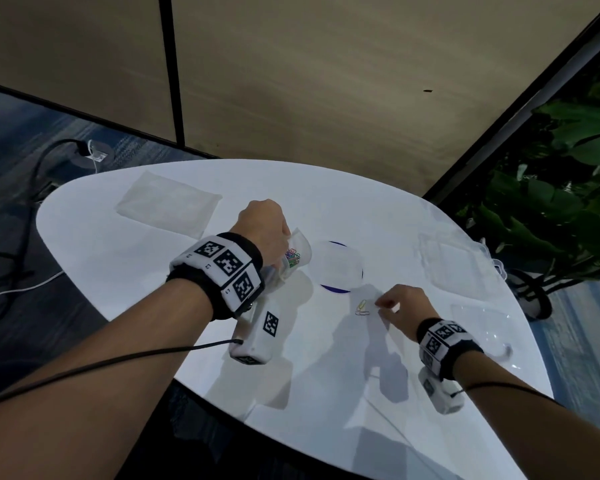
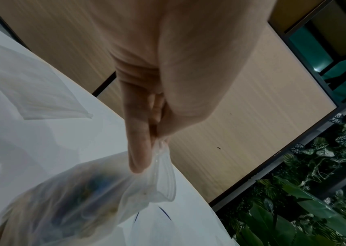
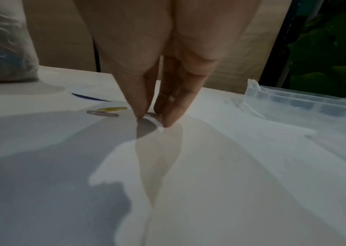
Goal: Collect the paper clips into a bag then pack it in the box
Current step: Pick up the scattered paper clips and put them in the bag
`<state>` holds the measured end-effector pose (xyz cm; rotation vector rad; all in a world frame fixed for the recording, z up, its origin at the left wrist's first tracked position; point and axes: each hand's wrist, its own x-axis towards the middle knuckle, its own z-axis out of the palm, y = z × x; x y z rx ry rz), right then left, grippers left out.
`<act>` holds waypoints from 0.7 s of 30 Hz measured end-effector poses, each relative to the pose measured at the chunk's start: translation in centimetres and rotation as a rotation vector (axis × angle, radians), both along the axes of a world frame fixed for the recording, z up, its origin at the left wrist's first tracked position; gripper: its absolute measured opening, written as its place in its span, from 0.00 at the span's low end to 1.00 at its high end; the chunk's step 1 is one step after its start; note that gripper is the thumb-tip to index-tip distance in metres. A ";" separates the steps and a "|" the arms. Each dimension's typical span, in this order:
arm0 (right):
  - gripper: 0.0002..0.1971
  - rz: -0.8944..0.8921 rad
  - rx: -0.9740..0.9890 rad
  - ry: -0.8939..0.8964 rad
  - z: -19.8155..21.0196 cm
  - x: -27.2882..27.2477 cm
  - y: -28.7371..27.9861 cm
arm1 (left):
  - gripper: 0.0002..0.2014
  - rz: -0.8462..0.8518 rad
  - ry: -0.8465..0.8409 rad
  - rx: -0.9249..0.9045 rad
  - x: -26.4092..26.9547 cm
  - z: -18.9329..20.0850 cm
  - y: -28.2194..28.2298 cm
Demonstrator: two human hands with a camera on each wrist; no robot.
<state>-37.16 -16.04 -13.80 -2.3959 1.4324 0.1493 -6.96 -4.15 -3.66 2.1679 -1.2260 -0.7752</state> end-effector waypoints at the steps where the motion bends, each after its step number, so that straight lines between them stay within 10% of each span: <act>1: 0.05 -0.026 -0.024 -0.029 -0.4 0.1 -0.2 | 0.11 -0.002 -0.001 0.001 0.0 0.0 -0.1; 5: 0.09 -0.084 -0.051 -0.049 -1.5 1.5 -1.6 | 0.11 -0.013 -0.003 0.011 -0.5 -0.2 -0.3; 14: 0.06 0.404 0.026 0.067 -0.3 1.7 0.3 | 0.12 0.004 -0.021 0.011 -0.5 -0.7 -0.6; 21: 0.10 0.286 0.006 0.020 -0.7 2.4 1.3 | 0.13 -0.024 -0.056 0.009 -1.1 -1.0 -0.8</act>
